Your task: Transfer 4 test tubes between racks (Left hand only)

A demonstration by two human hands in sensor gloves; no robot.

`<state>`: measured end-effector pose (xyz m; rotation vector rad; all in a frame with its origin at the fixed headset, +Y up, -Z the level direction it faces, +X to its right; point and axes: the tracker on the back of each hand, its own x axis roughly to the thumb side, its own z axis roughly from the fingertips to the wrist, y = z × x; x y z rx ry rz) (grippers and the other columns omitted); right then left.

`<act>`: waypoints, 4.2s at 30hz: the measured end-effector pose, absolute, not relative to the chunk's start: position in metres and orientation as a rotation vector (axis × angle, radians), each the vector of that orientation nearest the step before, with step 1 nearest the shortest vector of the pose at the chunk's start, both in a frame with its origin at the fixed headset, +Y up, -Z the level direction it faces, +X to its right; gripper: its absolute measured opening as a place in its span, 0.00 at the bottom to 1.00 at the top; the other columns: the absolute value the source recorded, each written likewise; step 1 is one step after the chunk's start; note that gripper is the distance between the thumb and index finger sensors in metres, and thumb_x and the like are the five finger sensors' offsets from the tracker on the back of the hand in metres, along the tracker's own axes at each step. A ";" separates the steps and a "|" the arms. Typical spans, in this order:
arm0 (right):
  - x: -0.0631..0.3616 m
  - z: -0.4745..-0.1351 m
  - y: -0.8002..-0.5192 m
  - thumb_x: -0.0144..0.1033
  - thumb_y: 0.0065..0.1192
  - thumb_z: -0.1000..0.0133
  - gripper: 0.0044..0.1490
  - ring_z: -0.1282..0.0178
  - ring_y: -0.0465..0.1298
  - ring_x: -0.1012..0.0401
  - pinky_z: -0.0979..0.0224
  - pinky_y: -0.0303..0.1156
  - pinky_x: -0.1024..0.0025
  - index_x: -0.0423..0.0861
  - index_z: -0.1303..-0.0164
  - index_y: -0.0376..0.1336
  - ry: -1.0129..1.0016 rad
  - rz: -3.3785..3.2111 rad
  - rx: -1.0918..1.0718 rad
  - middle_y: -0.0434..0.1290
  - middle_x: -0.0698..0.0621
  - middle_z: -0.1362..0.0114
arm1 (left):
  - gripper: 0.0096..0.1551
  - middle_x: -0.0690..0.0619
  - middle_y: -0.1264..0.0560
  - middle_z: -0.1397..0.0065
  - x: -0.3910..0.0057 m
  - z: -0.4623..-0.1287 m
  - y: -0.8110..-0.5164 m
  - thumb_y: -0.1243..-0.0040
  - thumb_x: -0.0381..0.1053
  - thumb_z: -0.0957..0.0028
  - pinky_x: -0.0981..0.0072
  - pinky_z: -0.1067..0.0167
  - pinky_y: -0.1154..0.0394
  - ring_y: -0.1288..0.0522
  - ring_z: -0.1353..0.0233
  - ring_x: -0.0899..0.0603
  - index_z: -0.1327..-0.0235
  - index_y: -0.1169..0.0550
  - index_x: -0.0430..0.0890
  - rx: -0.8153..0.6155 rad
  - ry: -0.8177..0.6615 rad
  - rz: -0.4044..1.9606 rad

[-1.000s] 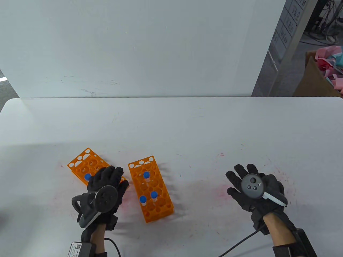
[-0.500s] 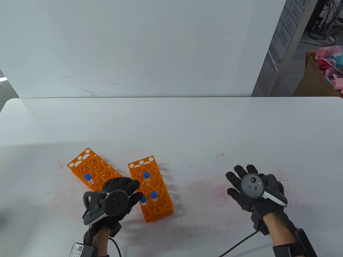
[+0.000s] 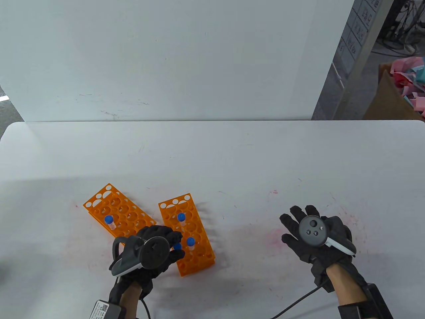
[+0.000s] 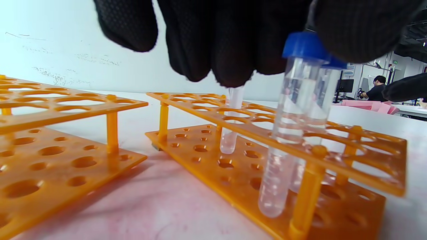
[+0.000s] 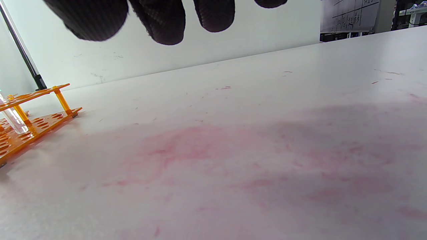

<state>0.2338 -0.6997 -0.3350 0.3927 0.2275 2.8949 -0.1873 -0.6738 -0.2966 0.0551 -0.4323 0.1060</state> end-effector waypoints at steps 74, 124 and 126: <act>0.229 -0.335 -0.702 0.57 0.46 0.41 0.40 0.18 0.39 0.33 0.27 0.43 0.24 0.54 0.19 0.49 0.239 2.888 0.428 0.44 0.43 0.11 | 0.34 0.51 0.21 0.30 -0.262 -0.282 -0.647 0.42 0.68 0.52 0.38 0.34 0.27 0.22 0.30 0.38 0.36 0.23 0.53 0.461 -0.015 0.387; 0.229 -0.334 -0.703 0.57 0.45 0.41 0.40 0.18 0.39 0.33 0.27 0.42 0.23 0.54 0.18 0.49 0.253 2.879 0.443 0.44 0.43 0.11 | 0.34 0.43 0.46 0.12 -0.290 -0.300 -0.675 0.41 0.67 0.51 0.27 0.27 0.43 0.49 0.16 0.29 0.32 0.25 0.56 0.031 0.130 0.121; 0.229 -0.334 -0.703 0.57 0.46 0.41 0.40 0.18 0.39 0.33 0.27 0.42 0.23 0.54 0.18 0.49 0.253 2.878 0.444 0.44 0.43 0.11 | 0.34 0.44 0.48 0.12 -0.290 -0.301 -0.676 0.42 0.67 0.51 0.27 0.27 0.44 0.49 0.16 0.29 0.32 0.25 0.56 0.017 0.133 0.114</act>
